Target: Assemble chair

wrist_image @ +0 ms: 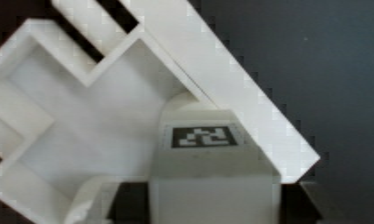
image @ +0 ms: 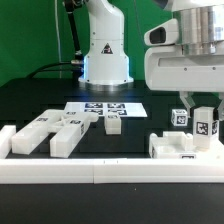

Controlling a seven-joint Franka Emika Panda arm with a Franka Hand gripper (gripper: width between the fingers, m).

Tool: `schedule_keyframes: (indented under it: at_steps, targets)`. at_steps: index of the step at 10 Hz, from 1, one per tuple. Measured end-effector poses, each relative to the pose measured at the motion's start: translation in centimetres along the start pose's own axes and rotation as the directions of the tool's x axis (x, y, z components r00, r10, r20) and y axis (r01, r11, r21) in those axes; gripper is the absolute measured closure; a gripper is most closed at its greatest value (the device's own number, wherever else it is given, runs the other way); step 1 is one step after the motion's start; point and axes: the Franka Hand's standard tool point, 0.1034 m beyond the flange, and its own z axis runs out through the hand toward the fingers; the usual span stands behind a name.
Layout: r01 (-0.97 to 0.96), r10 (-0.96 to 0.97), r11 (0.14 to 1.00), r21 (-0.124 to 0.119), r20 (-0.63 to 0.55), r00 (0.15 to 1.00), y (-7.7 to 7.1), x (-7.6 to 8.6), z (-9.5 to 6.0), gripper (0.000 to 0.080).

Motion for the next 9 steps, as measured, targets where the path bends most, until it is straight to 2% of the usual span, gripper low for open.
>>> schedule_keyframes:
  at_steps: [3, 4, 5, 6, 7, 8, 9]
  targets:
    - [-0.092, 0.092, 0.996, -0.001, -0.002, 0.996, -0.03, -0.04, 0.01, 0.0508]
    - [-0.063, 0.063, 0.998, -0.001, -0.002, 0.998, -0.02, -0.05, 0.02, 0.0426]
    - [-0.029, 0.029, 1.000, -0.001, -0.001, 1.000, -0.06, -0.11, 0.01, 0.0426]
    - [0.005, -0.005, 1.000, -0.005, 0.000, 1.000, -0.22, -0.41, -0.12, 0.0287]
    - [0.100, -0.100, 0.995, -0.003, -0.001, 0.995, -0.49, -0.65, -0.31, 0.0193]
    - [0.227, -0.227, 0.974, -0.004, -0.003, 0.974, -0.59, -0.75, -0.35, 0.0193]
    - [0.359, -0.359, 0.933, -0.003, -0.004, 0.933, -0.60, -0.75, -0.32, 0.0159]
